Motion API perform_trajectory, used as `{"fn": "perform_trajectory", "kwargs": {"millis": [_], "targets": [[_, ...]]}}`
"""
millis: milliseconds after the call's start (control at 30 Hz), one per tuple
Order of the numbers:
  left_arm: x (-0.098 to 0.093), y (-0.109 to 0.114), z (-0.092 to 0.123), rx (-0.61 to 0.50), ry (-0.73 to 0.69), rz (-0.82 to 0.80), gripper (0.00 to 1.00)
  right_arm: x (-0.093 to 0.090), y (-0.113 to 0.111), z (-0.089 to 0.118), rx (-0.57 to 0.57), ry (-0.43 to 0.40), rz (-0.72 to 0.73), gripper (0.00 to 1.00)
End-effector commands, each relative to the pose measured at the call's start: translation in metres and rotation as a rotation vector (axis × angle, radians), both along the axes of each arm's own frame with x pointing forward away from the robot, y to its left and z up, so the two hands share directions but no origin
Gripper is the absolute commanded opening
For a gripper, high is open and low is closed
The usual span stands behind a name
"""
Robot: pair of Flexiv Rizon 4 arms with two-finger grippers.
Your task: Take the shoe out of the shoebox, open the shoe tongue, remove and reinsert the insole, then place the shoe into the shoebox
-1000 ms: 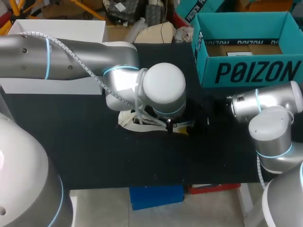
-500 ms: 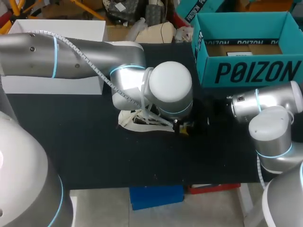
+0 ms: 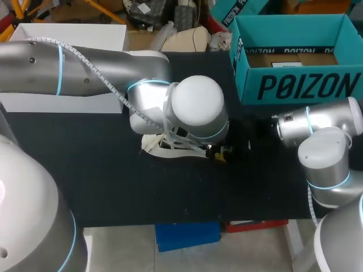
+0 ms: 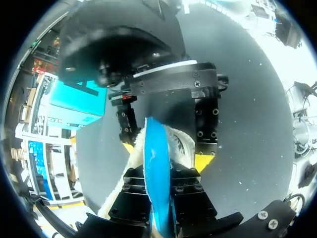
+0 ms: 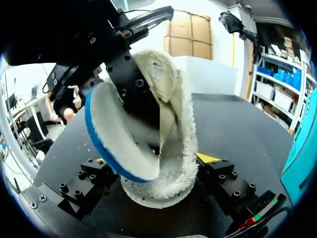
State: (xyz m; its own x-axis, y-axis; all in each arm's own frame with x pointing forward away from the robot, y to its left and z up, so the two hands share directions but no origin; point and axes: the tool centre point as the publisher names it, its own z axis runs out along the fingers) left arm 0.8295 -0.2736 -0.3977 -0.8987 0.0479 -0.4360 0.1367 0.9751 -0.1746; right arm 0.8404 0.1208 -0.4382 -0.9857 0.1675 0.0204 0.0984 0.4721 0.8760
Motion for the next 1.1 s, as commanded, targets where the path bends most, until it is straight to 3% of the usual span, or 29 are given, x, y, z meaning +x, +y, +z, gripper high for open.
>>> {"fn": "perform_trajectory", "kwargs": {"millis": [33,267,567,767,833,1000,1100], "targets": [[-0.017,0.03,0.034,-0.062,-0.006,-0.01,0.0,0.0,0.0,-0.002,-0.001,0.001,-0.001,0.0],[-0.031,0.031,0.089,-0.2,0.014,-0.015,0.0,0.0,0.0,-0.002,-0.001,0.001,-0.001,0.0],[-0.055,0.018,0.19,-0.448,0.048,-0.055,0.0,0.0,0.0,-0.002,-0.001,0.001,-0.001,0.0],[-0.073,0.021,0.26,-0.675,0.182,-0.087,0.0,0.0,0.0,-0.002,-0.001,0.001,-0.001,0.0],[-0.078,0.025,0.28,-0.776,0.291,-0.117,0.0,0.0,0.0,-0.002,-0.001,0.001,-0.001,0.0],[-0.084,0.037,0.316,-0.96,0.539,-0.179,0.0,0.0,0.0,-0.002,-0.001,0.001,-0.001,0.0],[-0.084,0.037,0.316,-0.96,0.539,-0.179,0.0,0.0,0.0,-0.002,-0.001,0.001,-0.001,0.0]]}}
